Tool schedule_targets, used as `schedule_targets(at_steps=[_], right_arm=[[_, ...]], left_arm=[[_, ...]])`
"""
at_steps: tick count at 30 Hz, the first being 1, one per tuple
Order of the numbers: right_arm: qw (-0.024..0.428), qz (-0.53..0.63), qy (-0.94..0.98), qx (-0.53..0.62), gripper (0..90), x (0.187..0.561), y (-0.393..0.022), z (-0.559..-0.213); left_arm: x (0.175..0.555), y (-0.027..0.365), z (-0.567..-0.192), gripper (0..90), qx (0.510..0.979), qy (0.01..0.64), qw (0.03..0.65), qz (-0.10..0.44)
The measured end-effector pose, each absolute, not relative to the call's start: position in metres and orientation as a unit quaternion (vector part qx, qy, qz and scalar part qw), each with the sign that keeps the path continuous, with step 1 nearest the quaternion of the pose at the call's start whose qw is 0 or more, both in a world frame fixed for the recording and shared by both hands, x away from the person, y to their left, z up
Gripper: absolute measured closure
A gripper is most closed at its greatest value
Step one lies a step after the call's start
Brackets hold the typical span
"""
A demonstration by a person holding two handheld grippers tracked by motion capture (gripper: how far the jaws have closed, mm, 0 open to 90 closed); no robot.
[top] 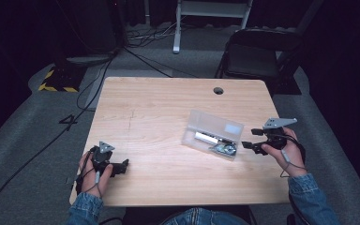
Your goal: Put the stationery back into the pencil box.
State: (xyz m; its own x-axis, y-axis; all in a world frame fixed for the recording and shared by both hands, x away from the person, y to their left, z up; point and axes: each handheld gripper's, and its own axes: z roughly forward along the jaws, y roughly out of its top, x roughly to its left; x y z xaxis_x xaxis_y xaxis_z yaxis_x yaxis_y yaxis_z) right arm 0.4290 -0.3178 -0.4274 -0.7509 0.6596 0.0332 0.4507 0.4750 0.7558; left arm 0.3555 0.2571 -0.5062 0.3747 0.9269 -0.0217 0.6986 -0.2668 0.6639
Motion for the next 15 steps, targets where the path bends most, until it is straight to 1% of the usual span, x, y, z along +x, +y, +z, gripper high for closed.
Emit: schedule_targets(at_steps=[15], right_arm=[[0.136,0.378,0.829,0.389,19.6,0.433,-0.346,-0.457]], left_arm=[[0.356,0.257,-0.506,0.0,0.772,0.526,0.300,0.190]])
